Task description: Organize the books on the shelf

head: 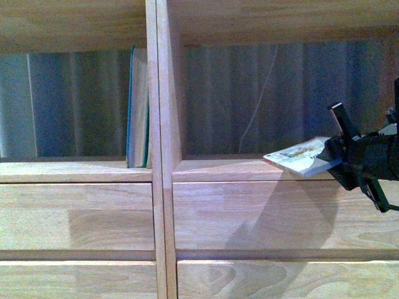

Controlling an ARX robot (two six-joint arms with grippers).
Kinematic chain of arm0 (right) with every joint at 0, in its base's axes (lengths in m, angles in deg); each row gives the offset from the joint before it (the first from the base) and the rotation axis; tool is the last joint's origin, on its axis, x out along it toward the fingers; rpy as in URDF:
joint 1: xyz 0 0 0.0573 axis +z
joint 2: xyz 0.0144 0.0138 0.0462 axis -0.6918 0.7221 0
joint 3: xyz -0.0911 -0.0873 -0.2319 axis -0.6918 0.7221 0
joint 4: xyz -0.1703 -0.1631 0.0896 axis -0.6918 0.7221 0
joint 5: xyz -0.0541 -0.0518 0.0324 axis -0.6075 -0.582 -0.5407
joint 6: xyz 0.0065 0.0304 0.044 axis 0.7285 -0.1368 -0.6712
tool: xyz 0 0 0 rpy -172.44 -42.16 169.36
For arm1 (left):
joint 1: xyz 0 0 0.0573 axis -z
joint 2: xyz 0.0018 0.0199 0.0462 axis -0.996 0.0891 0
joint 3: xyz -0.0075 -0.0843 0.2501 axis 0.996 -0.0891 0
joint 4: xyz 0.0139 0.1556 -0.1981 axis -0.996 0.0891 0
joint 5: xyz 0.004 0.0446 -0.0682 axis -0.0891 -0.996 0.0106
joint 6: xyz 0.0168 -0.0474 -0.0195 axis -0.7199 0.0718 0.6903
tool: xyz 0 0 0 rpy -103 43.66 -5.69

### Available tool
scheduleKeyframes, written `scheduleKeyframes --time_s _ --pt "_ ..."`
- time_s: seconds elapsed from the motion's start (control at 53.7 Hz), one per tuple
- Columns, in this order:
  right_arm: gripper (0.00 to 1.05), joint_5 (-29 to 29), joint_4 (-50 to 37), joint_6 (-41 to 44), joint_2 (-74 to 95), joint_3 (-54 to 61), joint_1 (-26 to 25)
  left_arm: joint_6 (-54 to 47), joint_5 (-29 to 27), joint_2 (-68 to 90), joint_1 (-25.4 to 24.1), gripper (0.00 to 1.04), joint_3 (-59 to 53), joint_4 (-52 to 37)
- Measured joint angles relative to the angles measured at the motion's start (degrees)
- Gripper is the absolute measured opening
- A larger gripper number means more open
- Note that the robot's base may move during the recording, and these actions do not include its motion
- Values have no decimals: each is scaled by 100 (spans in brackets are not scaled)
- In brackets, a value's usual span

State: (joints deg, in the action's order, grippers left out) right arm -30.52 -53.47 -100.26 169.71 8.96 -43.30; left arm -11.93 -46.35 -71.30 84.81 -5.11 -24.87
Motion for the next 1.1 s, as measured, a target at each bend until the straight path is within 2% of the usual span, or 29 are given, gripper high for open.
scheduleKeyframes --time_s 0.037,0.149,0.168,0.242,0.298,0.41,0.484,0.615,0.708,0.801,0.913,0.987,1.099 --pt "8 57 -114 -76 -39 105 -9 0 0 0 0 98 0 0" --pt "7 223 -343 -282 -223 446 -42 15 133 20 -33 98 2 13" --pt "7 234 -367 -293 -254 483 -46 20 275 46 -74 98 11 24" --pt "7 382 -492 -354 -452 726 -74 120 1469 400 -553 98 114 -122" --pt "7 479 -562 -354 -664 920 -76 208 2280 857 -990 98 258 -577" --pt "7 702 -702 -361 -1064 1213 -76 439 3211 1784 -1499 98 752 -1666" --pt "7 892 -859 -350 -1405 1399 -66 732 3600 2625 -1589 98 1248 -2455" --pt "7 1180 -1097 -306 -1878 1574 -7 1537 4242 3906 -1558 98 2004 -3298" --pt "7 1443 -1346 -232 -2203 1694 59 2951 5147 5097 -1488 98 2686 -4240" --pt "7 1661 -1598 -221 -2385 1794 125 4730 5412 6087 -1279 98 3176 -5582" --pt "7 1823 -1864 -223 -2468 1915 219 6262 5246 6837 -824 98 3650 -6686" --pt "7 1934 -2002 -225 -2476 1987 289 7069 5086 7119 -442 98 3934 -7042" --pt "7 2015 -2173 -229 -2485 2118 389 7517 4953 7401 192 98 4341 -7029"
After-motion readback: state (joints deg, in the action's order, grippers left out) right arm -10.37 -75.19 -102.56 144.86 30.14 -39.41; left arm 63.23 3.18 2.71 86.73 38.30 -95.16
